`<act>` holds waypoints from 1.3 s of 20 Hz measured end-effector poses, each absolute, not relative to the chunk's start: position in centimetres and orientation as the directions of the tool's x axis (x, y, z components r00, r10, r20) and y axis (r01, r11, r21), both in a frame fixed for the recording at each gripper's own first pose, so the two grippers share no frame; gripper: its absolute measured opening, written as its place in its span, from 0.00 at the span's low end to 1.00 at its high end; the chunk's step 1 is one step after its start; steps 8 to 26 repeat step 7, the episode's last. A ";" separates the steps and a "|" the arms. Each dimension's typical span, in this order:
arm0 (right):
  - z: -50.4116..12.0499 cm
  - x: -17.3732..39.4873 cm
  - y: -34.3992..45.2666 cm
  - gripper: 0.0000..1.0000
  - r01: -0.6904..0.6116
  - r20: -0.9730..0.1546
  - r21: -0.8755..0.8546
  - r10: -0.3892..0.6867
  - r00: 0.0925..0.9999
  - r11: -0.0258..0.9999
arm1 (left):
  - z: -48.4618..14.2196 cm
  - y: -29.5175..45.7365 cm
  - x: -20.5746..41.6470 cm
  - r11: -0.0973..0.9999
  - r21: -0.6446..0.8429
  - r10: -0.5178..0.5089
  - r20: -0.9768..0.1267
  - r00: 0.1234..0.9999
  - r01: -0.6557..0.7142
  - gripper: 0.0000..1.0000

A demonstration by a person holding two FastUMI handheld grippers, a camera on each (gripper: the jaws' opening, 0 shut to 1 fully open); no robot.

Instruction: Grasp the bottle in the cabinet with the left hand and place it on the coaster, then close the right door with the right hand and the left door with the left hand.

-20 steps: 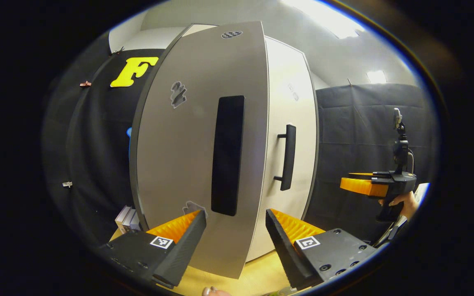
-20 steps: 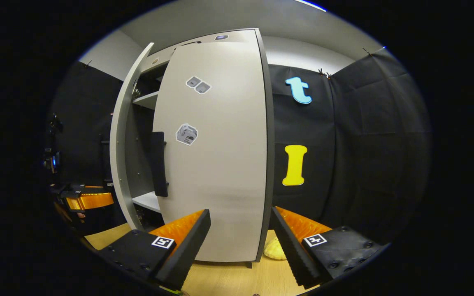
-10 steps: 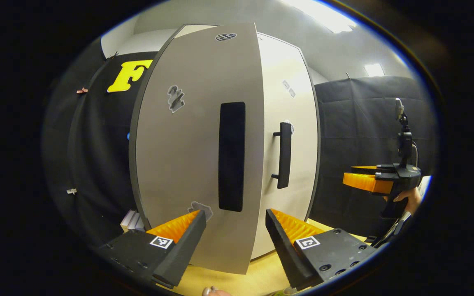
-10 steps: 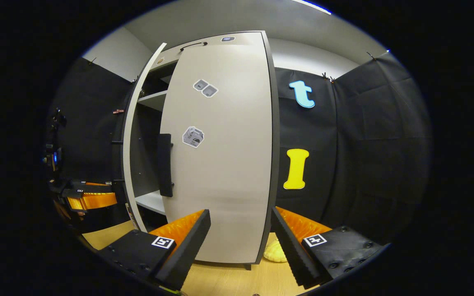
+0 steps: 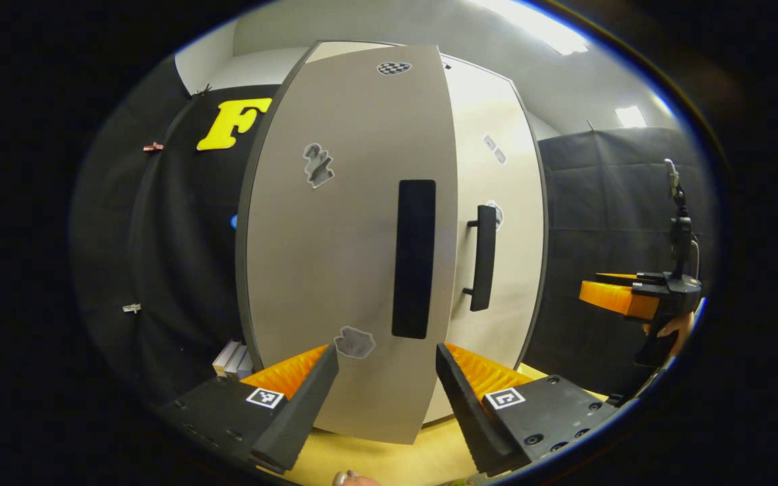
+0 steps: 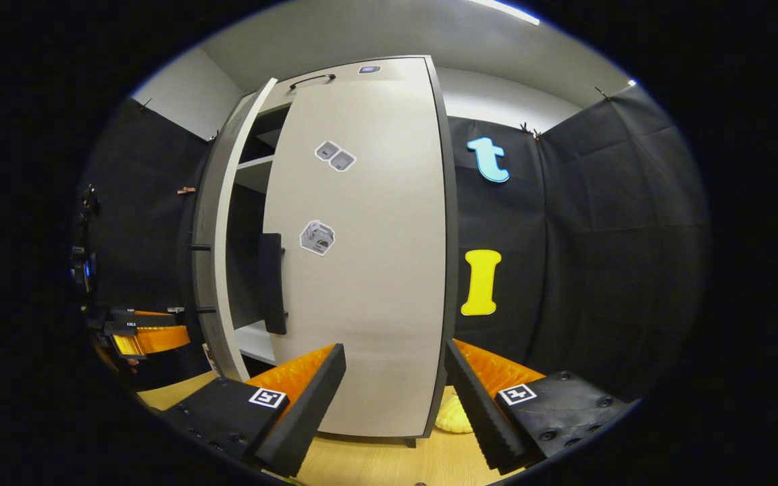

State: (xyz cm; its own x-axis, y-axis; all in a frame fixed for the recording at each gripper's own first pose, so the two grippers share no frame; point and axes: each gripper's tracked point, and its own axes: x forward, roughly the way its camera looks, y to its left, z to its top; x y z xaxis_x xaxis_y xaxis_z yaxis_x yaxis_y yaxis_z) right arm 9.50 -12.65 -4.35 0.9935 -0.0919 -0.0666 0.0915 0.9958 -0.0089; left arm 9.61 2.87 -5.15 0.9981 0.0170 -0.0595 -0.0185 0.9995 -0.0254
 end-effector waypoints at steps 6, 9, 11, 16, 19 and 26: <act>-4.2 9.9 -10.1 0.98 0.056 -0.063 -0.003 -0.056 0.996 0.998 | -5.2 3.7 9.2 0.998 -0.029 0.048 -0.065 0.997 -0.050 0.93; -4.2 10.0 -9.7 0.98 0.048 -0.066 -0.001 -0.048 0.997 0.999 | -5.2 3.9 9.0 0.998 -0.025 0.055 -0.067 0.996 -0.057 0.93; -4.2 10.0 -9.7 0.98 0.048 -0.066 -0.001 -0.048 0.997 0.999 | -5.2 3.9 9.0 0.998 -0.025 0.055 -0.067 0.996 -0.057 0.93; -4.2 10.0 -9.7 0.98 0.048 -0.066 -0.001 -0.048 0.997 0.999 | -5.2 3.9 9.0 0.998 -0.025 0.055 -0.067 0.996 -0.057 0.93; -4.2 10.0 -9.7 0.98 0.048 -0.066 -0.001 -0.048 0.997 0.999 | -5.2 3.9 9.0 0.998 -0.025 0.055 -0.067 0.996 -0.057 0.93; -4.2 10.0 -9.7 0.98 0.048 -0.066 -0.001 -0.048 0.997 0.999 | -5.2 3.9 9.0 0.998 -0.025 0.055 -0.067 0.996 -0.057 0.93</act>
